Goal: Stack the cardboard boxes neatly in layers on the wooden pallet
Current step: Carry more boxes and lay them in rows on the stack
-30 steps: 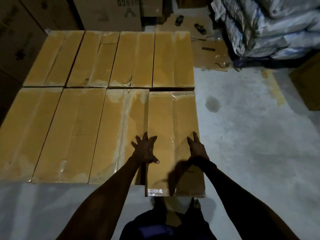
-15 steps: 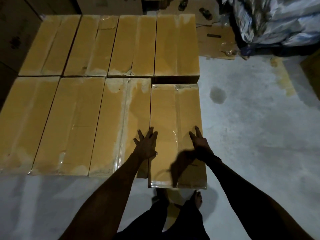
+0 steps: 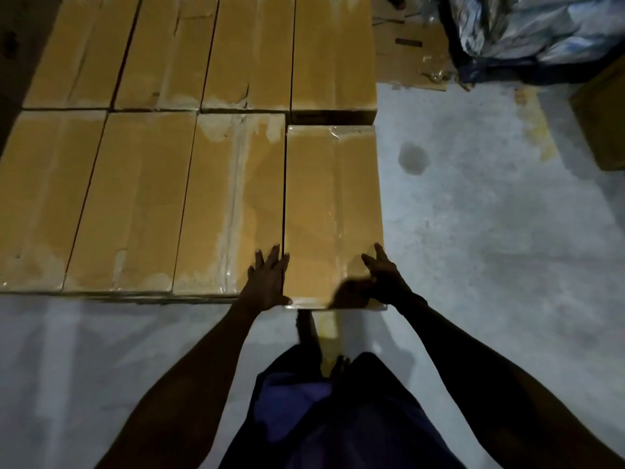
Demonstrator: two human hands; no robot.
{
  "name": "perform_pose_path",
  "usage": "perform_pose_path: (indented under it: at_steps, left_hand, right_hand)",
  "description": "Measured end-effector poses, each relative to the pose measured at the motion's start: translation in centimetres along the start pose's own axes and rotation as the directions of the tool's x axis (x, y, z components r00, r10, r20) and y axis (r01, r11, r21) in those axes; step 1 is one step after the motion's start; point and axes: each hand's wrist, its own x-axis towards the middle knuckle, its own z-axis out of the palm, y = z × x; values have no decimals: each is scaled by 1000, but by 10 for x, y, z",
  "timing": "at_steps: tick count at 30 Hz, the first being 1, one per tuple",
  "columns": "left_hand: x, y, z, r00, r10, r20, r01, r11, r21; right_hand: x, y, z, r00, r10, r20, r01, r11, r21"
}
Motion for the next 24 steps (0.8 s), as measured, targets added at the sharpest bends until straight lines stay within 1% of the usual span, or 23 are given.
perform_pose_path:
  at_steps: [1,2,3,5,7,9,12,16,24]
  left_hand:
    - [-5,-3,6,1000,19,-8,-19,1000,-6]
    - [-9,-7,11,999,41,-25,-41,999,-10]
    - [-13,-9,17,997,60,-48,-61,998,-10]
    - [-14,-14,24,993,84,-85,-84,996,7]
    - [-14,-17,34,987,96,-126,-94,995,21]
    - [-12,-21,42,978,99,-182,-96,995,30]
    - [-9,-28,52,963,121,-243,-114,993,42]
    - [-10,-25,50,964,112,-241,-105,994,40]
    - [-11,-19,48,967,88,-237,-79,996,48]
  right_hand:
    - [-7,0,6,1000,7,-30,-6,1000,17]
    - [-12,0,10,1000,24,-17,-23,997,71]
    - [-16,2,15,1000,-2,3,2,995,98]
    - [-21,4,22,997,8,73,-19,988,156]
    - [-26,6,29,998,-20,55,14,994,112]
    - [-28,9,36,998,-59,34,54,989,136]
    - [-27,13,38,994,-106,-11,106,986,126]
    - [-26,17,39,989,-138,-42,143,979,147]
    - [-25,17,38,986,-152,-75,158,983,89]
